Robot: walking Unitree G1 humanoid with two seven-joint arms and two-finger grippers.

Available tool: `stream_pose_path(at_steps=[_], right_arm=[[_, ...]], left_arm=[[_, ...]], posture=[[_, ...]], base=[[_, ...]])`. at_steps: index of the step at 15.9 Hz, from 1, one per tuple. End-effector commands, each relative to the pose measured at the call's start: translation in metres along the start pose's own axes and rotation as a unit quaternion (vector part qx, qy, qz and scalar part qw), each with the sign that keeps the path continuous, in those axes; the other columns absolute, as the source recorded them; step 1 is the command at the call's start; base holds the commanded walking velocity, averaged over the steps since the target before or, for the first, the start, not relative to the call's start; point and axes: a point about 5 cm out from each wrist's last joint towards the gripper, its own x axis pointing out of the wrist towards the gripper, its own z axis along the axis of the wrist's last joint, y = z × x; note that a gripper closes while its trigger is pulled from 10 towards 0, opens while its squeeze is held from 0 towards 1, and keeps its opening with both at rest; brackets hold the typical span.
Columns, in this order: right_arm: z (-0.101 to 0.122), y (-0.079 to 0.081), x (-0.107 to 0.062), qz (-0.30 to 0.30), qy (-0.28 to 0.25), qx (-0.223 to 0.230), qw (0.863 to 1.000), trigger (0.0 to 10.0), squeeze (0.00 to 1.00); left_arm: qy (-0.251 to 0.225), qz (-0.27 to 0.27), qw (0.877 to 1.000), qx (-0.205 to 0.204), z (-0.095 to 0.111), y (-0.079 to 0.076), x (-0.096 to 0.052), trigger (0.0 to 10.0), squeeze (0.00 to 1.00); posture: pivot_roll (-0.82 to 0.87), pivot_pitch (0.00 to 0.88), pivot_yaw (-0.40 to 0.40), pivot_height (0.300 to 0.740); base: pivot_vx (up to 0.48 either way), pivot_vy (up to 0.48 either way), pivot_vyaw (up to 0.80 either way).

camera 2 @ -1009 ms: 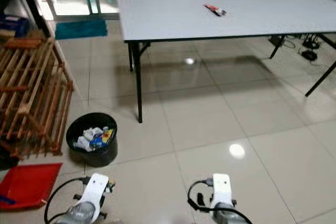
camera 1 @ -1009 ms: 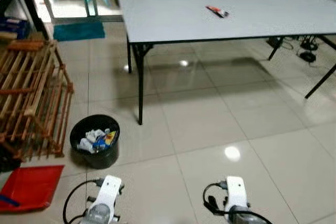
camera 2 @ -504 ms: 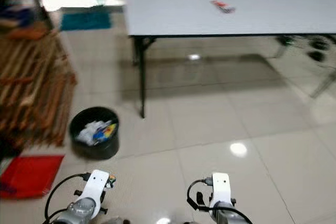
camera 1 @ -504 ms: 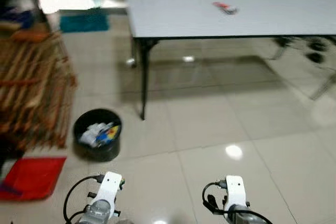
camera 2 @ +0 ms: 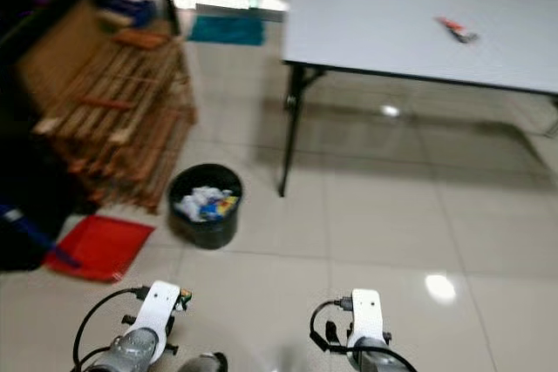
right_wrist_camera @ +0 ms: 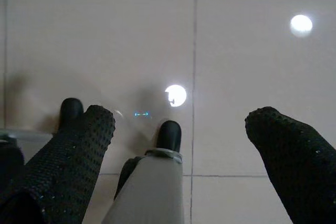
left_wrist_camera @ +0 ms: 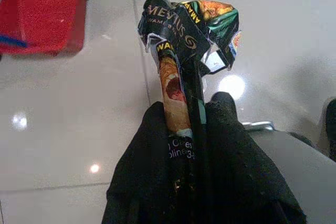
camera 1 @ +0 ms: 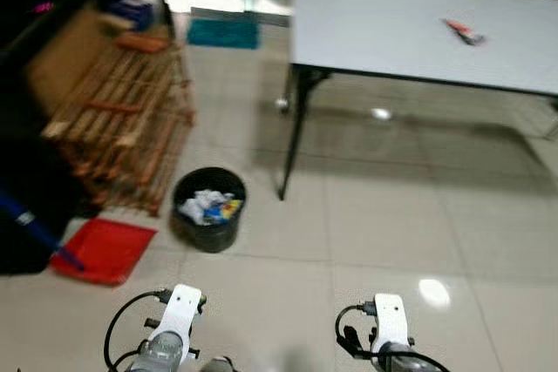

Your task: Picking trash to rubbish bin

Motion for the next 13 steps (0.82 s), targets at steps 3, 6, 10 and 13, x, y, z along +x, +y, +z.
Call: stream_pose_path(at_steps=[3, 6, 10, 13], right_arm=[[-0.0025, -0.0043, -0.0008, -0.004, 0.007, -0.014, 1.0, 10.0, 0.0], [-0.0036, -0.0046, -0.001, -0.004, 0.009, -0.015, 1.0, 10.0, 0.0], [-0.0046, -0.004, -0.001, -0.001, 0.011, -0.019, 1.0, 10.0, 0.0], [-0.0029, -0.0037, -0.0009, -0.001, 0.004, -0.005, 1.0, 10.0, 0.0]], left_arm=[[0.004, 0.004, 1.0, -0.003, 0.001, -0.0022, 0.0002, 10.0, 0.0], [0.006, 0.009, 1.0, -0.005, 0.0002, -0.0013, 0.0002, 10.0, 0.0], [0.006, 0.014, 1.0, -0.005, 0.0008, 0.0002, 0.0003, 10.0, 0.0], [-0.001, 0.011, 1.0, -0.006, 0.0033, -0.0006, 0.0005, 10.0, 0.0]], posture=[[-0.06, 0.064, -0.085, 0.74], [-0.06, 0.064, -0.086, 0.74], [-0.06, 0.064, -0.085, 0.74], [-0.06, 0.063, -0.085, 0.74]], base=[[0.0, 0.0, 0.8], [0.0, 0.0, 0.8], [0.233, 0.0, 0.8], [0.0, 0.0, 0.53]])
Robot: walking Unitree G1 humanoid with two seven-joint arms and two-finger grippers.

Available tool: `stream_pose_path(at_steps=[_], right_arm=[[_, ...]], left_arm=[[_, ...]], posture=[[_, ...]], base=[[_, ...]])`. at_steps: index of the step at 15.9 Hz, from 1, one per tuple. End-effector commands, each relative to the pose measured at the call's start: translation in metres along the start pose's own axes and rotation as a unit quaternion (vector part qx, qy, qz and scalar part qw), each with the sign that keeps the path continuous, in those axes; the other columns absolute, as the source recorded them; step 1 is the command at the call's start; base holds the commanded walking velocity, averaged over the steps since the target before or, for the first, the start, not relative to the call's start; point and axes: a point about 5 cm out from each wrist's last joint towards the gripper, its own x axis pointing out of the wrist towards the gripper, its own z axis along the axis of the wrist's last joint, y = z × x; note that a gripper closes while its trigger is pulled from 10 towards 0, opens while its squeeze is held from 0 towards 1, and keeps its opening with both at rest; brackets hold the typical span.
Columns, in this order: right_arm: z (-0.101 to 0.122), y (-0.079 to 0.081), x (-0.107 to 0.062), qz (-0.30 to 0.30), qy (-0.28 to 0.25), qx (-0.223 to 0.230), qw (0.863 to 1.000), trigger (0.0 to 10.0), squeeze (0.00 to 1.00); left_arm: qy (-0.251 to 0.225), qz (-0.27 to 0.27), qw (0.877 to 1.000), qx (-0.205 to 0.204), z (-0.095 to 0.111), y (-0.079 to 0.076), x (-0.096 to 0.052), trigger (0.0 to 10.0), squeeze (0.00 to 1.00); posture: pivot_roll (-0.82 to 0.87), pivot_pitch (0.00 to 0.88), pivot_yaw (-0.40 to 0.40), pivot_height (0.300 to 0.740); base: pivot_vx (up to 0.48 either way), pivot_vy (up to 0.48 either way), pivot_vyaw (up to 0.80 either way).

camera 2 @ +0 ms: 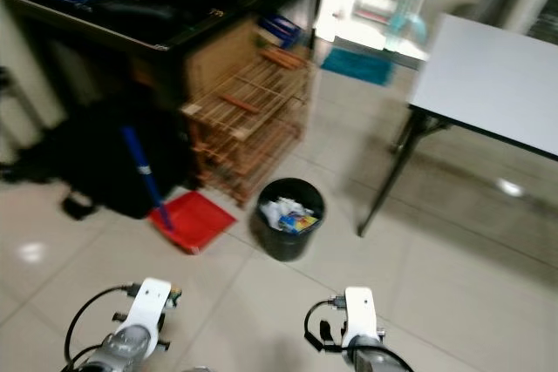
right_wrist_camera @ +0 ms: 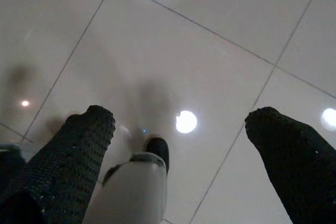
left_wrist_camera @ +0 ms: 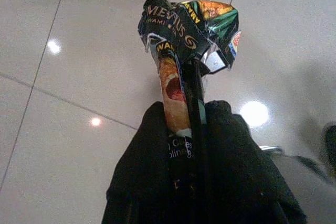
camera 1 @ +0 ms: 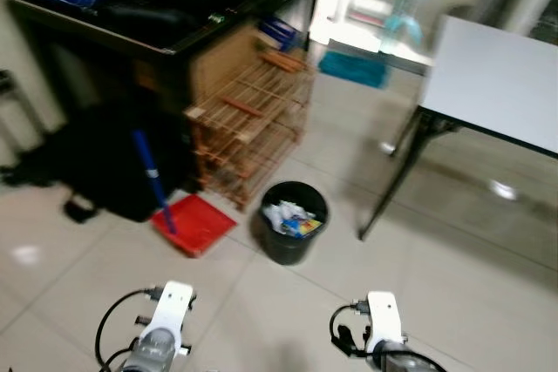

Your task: Picking trash to rubbish bin

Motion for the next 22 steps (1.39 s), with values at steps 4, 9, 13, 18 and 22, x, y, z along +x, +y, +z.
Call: stream_pose_path(at_steps=[4, 9, 13, 18, 22], right_arm=[[0.003, -0.005, 0.0, -0.009, -0.008, 0.019, 1.0, 10.0, 0.0], [0.01, -0.004, 0.001, -0.005, -0.022, 0.017, 1.0, 10.0, 0.0], [0.013, -0.001, 0.001, 0.001, -0.027, 0.022, 0.999, 10.0, 0.0], [0.015, -0.002, 0.001, -0.003, -0.033, 0.028, 0.999, 10.0, 0.0], [0.013, 0.0, 0.001, 0.005, -0.03, 0.021, 0.999, 10.0, 0.0]], left_arm=[[-0.01, -0.006, 1.0, -0.008, 0.005, -0.006, 0.0, 10.0, 0.0], [-0.007, -0.001, 1.0, -0.002, 0.006, -0.005, 0.0, 10.0, 0.0], [-0.007, 0.002, 1.0, 0.001, 0.006, -0.005, 0.0, 10.0, 0.0], [-0.005, 0.0, 1.0, 0.001, 0.006, -0.005, 0.001, 10.0, 0.0], [-0.003, 0.0, 1.0, 0.002, 0.005, -0.004, 0.001, 10.0, 0.0]], posture=[[-0.06, 0.065, -0.086, 0.74], [-0.06, 0.064, -0.086, 0.74], [-0.06, 0.065, -0.088, 0.74], [-0.05, 0.065, -0.087, 0.74], [-0.05, 0.066, -0.088, 0.74]], base=[[0.0, 0.0, 0.0], [0.0, 0.0, 0.0], [0.379, 0.0, 0.0], [0.433, 0.0, -0.32], [0.44, 0.0, -0.2]])
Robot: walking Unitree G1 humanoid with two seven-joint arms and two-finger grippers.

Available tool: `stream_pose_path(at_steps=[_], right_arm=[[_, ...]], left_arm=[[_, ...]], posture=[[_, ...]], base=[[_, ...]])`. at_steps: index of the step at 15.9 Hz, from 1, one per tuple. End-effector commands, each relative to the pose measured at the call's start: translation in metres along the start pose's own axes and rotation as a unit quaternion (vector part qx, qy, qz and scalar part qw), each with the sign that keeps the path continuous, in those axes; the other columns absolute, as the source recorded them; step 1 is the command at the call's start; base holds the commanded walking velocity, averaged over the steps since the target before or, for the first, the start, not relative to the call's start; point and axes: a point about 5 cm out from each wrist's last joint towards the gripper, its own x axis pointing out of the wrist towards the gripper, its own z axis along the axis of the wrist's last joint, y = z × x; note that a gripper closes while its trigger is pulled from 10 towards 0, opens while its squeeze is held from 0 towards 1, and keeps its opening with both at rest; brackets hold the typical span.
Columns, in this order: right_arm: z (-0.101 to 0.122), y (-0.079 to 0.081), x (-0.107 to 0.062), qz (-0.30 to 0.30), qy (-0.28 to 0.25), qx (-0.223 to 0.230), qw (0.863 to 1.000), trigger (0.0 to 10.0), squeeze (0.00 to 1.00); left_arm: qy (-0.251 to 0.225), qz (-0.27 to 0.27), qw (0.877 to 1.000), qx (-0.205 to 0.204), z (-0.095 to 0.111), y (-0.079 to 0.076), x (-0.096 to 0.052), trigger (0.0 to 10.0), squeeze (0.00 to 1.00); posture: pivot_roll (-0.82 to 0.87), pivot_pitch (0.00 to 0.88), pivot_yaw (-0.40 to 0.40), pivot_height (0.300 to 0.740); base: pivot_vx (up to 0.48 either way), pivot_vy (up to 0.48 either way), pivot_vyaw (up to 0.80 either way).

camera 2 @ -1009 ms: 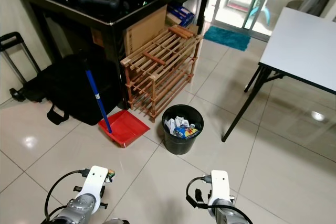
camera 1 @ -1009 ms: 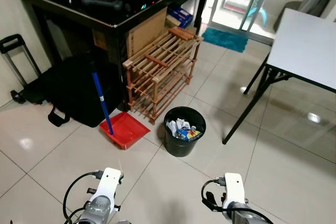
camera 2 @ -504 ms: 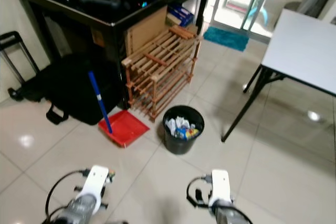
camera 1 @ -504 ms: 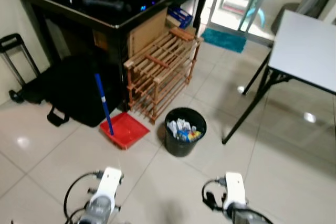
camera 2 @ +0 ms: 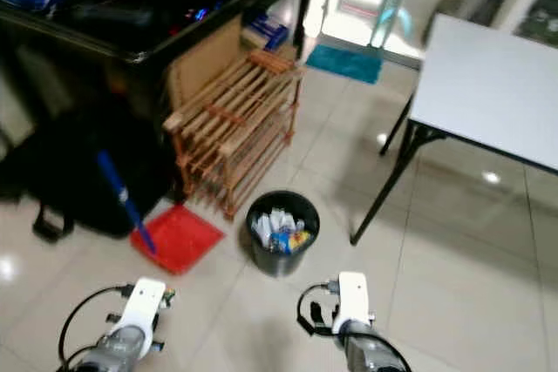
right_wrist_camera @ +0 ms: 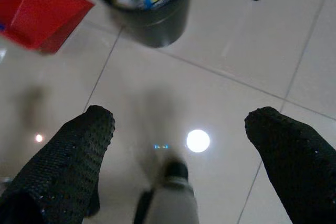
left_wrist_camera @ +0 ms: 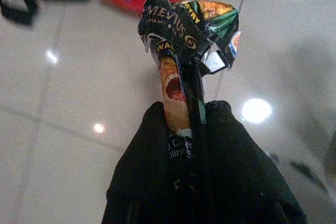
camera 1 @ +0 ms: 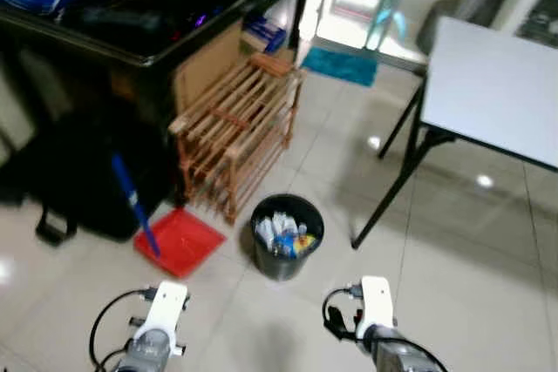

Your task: Picking trash to rubbish bin

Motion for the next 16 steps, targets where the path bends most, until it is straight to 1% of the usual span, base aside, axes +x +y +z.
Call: stream_pose_path(at_steps=[1, 4, 13, 14, 16], right_arm=[[-0.0092, -0.018, -0.0046, -0.027, 0.011, 0.005, 1.0, 10.0, 0.0], [-0.01, -0.0204, -0.005, -0.037, 0.014, 0.008, 0.999, 10.0, 0.0], [-0.0109, -0.0196, -0.005, -0.033, 0.016, 0.006, 0.999, 10.0, 0.0], [-0.0116, -0.0187, -0.0049, -0.03, 0.02, 0.0, 0.999, 10.0, 0.0], [-0.0118, -0.0183, -0.0049, -0.03, 0.019, 0.005, 0.999, 10.0, 0.0]], left_arm=[[-0.007, -0.018, 1.0, 0.0, 0.0051, -0.0146, -0.0006, 10.0, 0.0], [-0.007, -0.02, 1.0, 0.0, 0.0047, -0.0151, -0.0007, 10.0, 0.0], [-0.006, -0.023, 1.0, 0.001, 0.0046, -0.0156, -0.0007, 10.0, 0.0], [-0.006, -0.023, 1.0, 0.001, 0.0045, -0.0156, -0.0007, 10.0, 0.0], [-0.005, -0.024, 1.0, 0.001, 0.0045, -0.0155, -0.0007, 10.0, 0.0]], posture=[[-0.05, 0.066, -0.087, 0.74], [-0.05, 0.066, -0.086, 0.74], [-0.05, 0.066, -0.087, 0.74], [-0.05, 0.065, -0.087, 0.74], [-0.05, 0.067, -0.088, 0.74]], base=[[0.442, 0.0, -0.54], [0.445, 0.0, 0.0], [0.454, 0.0, 0.0], [0.458, 0.0, -0.58], [0.458, 0.0, -0.8]])
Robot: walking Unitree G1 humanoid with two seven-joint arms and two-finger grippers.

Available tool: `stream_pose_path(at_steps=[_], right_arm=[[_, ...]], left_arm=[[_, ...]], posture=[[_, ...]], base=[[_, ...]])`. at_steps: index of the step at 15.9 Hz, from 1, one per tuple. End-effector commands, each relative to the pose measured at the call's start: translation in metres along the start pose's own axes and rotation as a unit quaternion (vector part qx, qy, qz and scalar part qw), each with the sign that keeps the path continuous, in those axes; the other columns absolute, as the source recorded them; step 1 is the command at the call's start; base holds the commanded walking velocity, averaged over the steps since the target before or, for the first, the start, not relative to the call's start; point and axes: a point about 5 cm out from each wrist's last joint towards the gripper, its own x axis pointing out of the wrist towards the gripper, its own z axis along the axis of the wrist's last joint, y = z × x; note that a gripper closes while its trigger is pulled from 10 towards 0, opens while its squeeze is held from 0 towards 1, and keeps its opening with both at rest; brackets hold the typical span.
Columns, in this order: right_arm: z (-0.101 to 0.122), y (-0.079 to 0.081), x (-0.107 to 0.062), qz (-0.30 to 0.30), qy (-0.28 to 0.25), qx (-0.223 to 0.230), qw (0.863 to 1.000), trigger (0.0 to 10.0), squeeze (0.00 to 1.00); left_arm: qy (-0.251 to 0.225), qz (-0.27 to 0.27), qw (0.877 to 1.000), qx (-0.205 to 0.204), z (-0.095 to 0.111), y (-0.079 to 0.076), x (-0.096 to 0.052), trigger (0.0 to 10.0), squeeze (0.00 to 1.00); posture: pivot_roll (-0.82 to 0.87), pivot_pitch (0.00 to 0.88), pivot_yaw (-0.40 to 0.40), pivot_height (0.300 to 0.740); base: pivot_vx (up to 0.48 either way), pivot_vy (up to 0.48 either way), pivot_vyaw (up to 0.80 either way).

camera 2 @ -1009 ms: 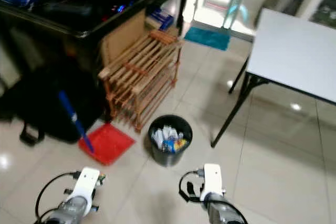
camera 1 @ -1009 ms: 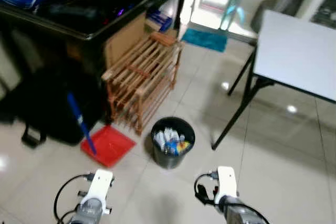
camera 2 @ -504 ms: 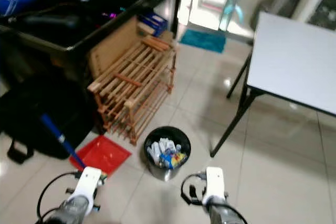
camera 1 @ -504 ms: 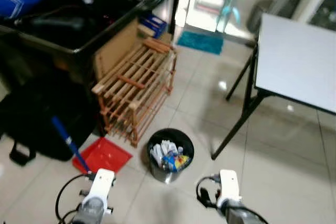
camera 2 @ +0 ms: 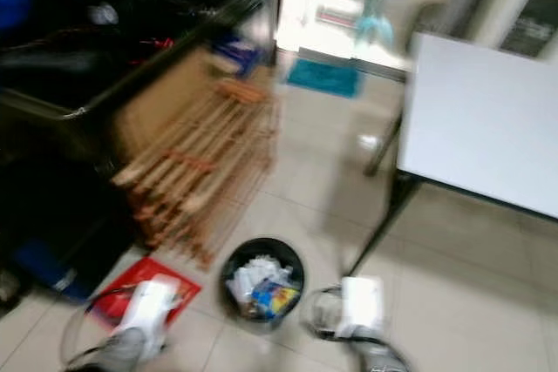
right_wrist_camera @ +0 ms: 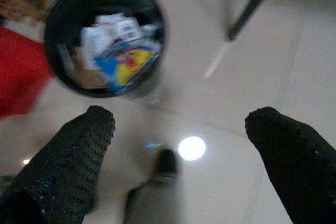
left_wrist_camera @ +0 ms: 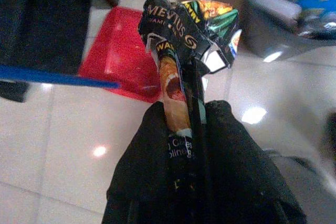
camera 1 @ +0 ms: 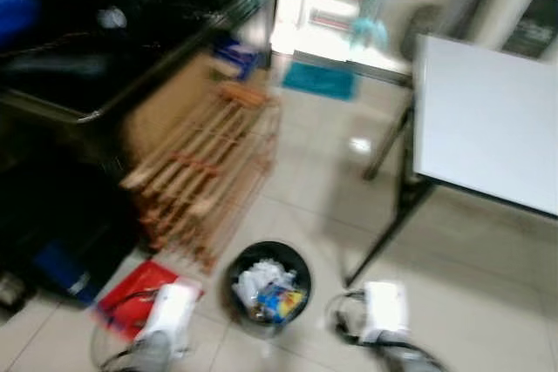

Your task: Picking trash to rubbish bin

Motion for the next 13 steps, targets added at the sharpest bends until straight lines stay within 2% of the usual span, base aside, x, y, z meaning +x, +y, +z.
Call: stream_pose_path(at_steps=[1, 2, 13], right_arm=[[0.0026, -0.02, -0.0027, -0.027, -0.001, -0.002, 1.0, 10.0, 0.0], [0.0025, -0.0202, -0.0027, -0.027, 0.0, -0.002, 1.0, 10.0, 0.0], [0.0051, -0.0185, -0.0022, -0.017, -0.004, -0.013, 1.0, 10.0, 0.0]], left_arm=[[-0.018, -0.021, 1.0, 0.0, 0.012, -0.0161, -0.0001, 10.0, 0.0], [-0.018, -0.022, 1.0, 0.0, 0.0119, -0.0163, -0.0001, 10.0, 0.0], [-0.019, -0.021, 1.0, 0.0, 0.0138, -0.0159, 0.0001, 10.0, 0.0]], posture=[[-0.05, 0.067, -0.087, 0.74], [-0.05, 0.068, -0.087, 0.74], [-0.05, 0.066, -0.087, 0.74]], base=[[0.454, 0.0, 0.0], [0.289, 0.0, 0.0], [0.0, 0.0, 0.0]])
